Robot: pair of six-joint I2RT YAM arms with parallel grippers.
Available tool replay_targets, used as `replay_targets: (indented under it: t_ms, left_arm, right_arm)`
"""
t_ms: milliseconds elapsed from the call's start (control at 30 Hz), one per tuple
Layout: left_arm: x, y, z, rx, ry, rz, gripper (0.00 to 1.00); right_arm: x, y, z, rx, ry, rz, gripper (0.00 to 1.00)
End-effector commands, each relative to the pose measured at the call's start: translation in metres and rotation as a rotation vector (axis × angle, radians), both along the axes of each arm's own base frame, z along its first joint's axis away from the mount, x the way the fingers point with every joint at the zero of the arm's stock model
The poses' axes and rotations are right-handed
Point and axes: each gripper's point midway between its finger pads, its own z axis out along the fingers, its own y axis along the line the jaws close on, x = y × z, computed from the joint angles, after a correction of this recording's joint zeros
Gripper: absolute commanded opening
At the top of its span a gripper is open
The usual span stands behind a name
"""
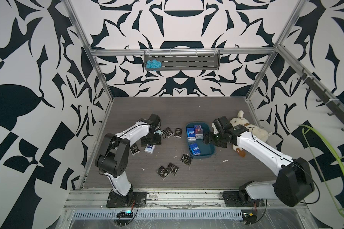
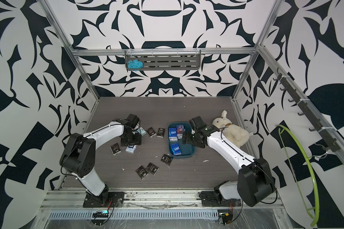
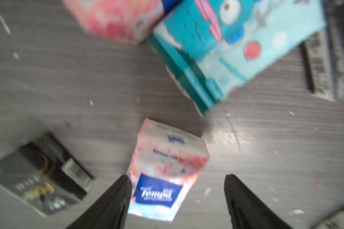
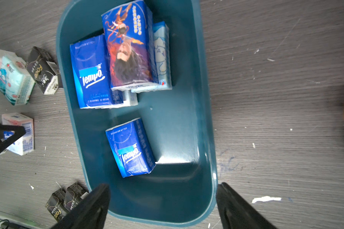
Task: Put the pocket tissues into the storage box
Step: Pick up the pocket tissues from the center of the board.
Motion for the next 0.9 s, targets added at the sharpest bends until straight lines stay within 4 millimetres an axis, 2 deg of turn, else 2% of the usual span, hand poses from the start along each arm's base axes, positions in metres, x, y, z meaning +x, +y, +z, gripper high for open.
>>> replay_targets:
  t_ms: [0, 133, 167, 333, 567, 700, 800, 867]
  left_arm:
    - [-0.015, -0.002, 0.017, -0.022, 0.002, 0.088, 0.83]
    - [-0.012, 0.014, 0.025, 0.070, -0.026, 0.088, 0.84]
    - [-0.011, 0.018, 0.024, 0.098, -0.021, 0.083, 0.88]
    - [-0.012, 0.032, 0.006, 0.203, 0.025, 0.054, 0.90]
    - [-0.002, 0.024, -0.016, 0.196, 0.029, 0.002, 0.89]
    - [0.002, 0.017, -0.026, 0.173, 0.044, -0.016, 0.86]
    - [0.008, 0.011, -0.031, 0.153, 0.036, -0.019, 0.77]
    - [0.009, 0.009, -0.033, 0.142, 0.036, -0.020, 0.68]
  right_arm:
    - [-0.001, -0.003, 0.004, -0.012, -0.019, 0.011, 0.89]
    - [-0.002, -0.001, 0.002, -0.007, -0.012, 0.023, 0.89]
    - [-0.003, -0.001, 0.002, -0.007, -0.011, 0.025, 0.89]
    - [-0.004, -0.002, 0.002, -0.008, -0.012, 0.031, 0.89]
    - [-0.011, -0.005, -0.002, -0.022, 0.006, 0.040, 0.89]
    - [-0.014, -0.009, -0.002, -0.039, 0.011, 0.041, 0.89]
    - [-0.016, -0.012, 0.001, -0.055, 0.011, 0.045, 0.89]
    - [-0.016, -0.014, 0.003, -0.068, 0.010, 0.047, 0.89]
